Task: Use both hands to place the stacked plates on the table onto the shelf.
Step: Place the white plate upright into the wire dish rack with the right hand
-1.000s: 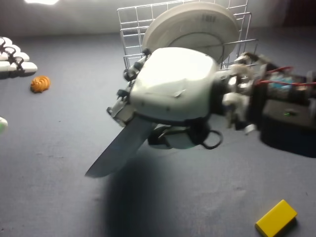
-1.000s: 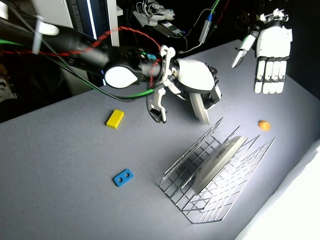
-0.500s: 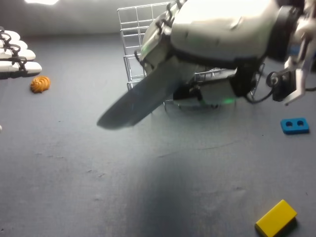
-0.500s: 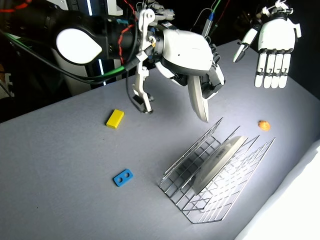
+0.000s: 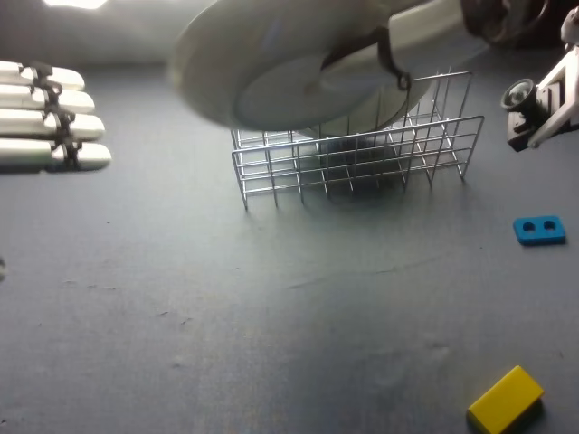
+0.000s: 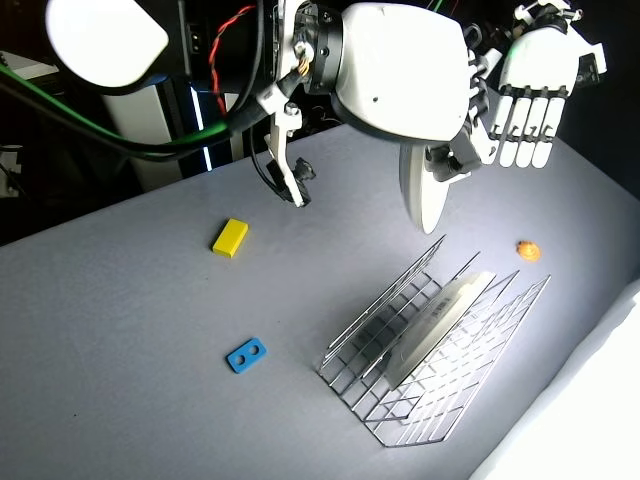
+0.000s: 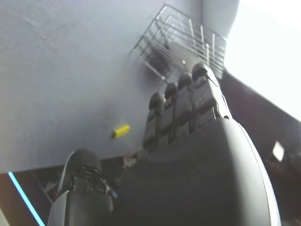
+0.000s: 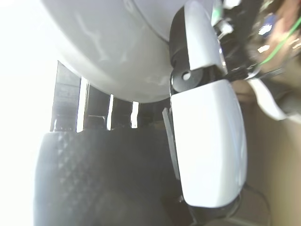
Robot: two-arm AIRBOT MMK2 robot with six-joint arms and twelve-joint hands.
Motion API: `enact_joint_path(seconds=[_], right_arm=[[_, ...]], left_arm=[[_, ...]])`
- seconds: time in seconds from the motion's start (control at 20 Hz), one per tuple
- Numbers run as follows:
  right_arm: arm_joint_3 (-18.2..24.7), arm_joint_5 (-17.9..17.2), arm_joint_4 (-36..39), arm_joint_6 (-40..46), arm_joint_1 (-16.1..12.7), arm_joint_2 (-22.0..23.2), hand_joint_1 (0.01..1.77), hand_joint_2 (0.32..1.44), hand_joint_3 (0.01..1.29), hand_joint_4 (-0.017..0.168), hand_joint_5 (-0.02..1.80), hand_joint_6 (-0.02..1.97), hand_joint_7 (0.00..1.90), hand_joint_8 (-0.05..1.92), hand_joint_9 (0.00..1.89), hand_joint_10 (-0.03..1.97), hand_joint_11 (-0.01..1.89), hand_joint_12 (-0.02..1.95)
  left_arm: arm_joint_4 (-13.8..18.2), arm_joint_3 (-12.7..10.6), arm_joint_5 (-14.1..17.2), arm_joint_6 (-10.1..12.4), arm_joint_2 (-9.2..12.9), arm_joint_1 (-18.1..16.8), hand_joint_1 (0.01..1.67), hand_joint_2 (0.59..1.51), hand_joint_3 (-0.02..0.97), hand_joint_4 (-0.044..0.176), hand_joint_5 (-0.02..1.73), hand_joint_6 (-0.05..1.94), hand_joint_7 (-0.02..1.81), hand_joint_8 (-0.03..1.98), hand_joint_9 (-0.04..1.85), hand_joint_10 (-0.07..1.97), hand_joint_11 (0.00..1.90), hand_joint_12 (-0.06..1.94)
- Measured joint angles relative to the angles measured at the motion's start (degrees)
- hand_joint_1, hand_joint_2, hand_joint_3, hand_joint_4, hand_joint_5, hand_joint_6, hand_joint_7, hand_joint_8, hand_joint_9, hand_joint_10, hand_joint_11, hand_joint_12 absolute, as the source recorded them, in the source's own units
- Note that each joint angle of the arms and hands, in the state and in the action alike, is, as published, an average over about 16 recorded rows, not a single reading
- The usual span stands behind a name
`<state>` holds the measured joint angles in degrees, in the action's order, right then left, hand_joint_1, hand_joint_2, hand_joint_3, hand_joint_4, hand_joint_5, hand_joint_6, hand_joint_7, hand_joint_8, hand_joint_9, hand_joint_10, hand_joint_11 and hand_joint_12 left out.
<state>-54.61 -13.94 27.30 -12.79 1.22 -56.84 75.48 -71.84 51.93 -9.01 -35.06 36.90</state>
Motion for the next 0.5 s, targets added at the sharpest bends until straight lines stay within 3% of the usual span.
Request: enact_joint_path(seconds=[0.2,0.5], right_arm=[[-1.68,1.69,1.08,6.14,-0.72,0.06,1.19,1.05,0.01,-0.004,0.84,1.11,0.98,1.05,1.19,0.02,0.74,1.09],[-3.09,2.95,1.03,8.35,-0.21,-0.03,1.19,1.07,0.01,-0.006,0.85,1.09,0.98,1.05,1.2,0.02,0.74,1.09]], left_arm=[[4.19,1.61,4.73,0.0,0.44,-3.42,0.02,1.204,0.011,0.007,0.09,0.02,0.06,0.0,0.02,0.01,0.02,0.01],[8.59,4.04,11.84,0.04,1.08,-7.59,0.02,1.201,0.007,0.007,0.1,0.02,0.06,0.0,0.02,0.01,0.02,0.01]])
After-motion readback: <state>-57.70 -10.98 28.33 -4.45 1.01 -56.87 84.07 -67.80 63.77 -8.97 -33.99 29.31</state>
